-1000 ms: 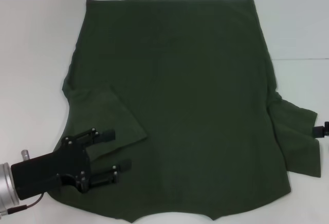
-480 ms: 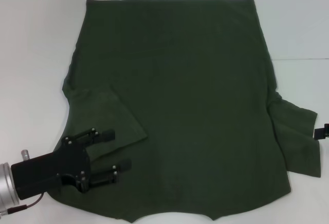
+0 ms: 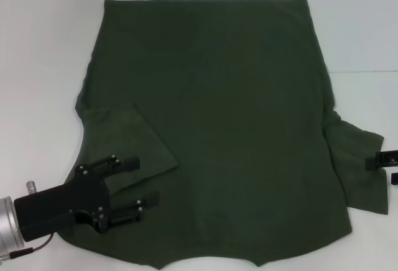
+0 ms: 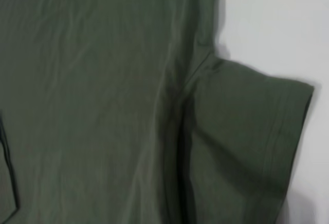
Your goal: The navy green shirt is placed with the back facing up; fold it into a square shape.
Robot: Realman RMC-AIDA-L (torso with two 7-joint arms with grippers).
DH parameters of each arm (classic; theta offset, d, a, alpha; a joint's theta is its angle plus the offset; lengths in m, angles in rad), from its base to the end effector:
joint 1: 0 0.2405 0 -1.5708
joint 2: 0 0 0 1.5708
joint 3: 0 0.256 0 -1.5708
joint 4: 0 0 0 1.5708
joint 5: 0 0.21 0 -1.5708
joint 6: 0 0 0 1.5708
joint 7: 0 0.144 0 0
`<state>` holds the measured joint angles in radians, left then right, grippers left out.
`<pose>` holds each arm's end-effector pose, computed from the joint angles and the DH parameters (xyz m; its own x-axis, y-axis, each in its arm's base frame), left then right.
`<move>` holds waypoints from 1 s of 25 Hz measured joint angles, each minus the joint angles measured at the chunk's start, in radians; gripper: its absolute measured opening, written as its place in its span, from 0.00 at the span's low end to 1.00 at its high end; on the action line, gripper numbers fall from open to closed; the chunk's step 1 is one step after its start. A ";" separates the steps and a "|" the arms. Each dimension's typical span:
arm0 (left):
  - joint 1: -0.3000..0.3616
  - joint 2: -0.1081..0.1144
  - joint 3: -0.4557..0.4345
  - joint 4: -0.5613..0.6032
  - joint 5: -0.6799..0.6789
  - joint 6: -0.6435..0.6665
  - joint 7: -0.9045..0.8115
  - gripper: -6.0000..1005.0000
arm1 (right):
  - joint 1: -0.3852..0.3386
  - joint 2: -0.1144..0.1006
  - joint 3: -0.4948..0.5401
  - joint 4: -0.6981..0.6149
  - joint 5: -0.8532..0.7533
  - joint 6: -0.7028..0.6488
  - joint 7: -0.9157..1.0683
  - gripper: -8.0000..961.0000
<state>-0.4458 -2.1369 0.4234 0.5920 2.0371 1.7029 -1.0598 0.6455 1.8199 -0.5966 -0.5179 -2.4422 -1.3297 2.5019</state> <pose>-0.2815 0.2877 -0.0042 0.7422 0.1656 0.6494 0.4036 -0.8840 -0.2358 0.3439 0.3719 0.0854 0.0306 -0.9180 -0.3953 -0.9871 0.0346 -0.1566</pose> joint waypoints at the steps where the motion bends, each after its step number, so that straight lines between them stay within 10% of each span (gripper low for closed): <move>1: 0.000 0.000 0.000 0.000 0.000 0.000 0.000 0.81 | 0.002 0.001 -0.003 0.003 0.000 0.007 -0.001 0.83; 25: 0.001 0.000 0.000 0.000 0.000 0.000 0.000 0.81 | 0.019 0.030 0.001 0.055 0.008 0.077 -0.060 0.78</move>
<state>-0.4448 -2.1368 0.4234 0.5921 2.0371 1.7027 -1.0600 0.6648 1.8500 -0.5952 -0.4627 -2.4343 -1.2524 2.4415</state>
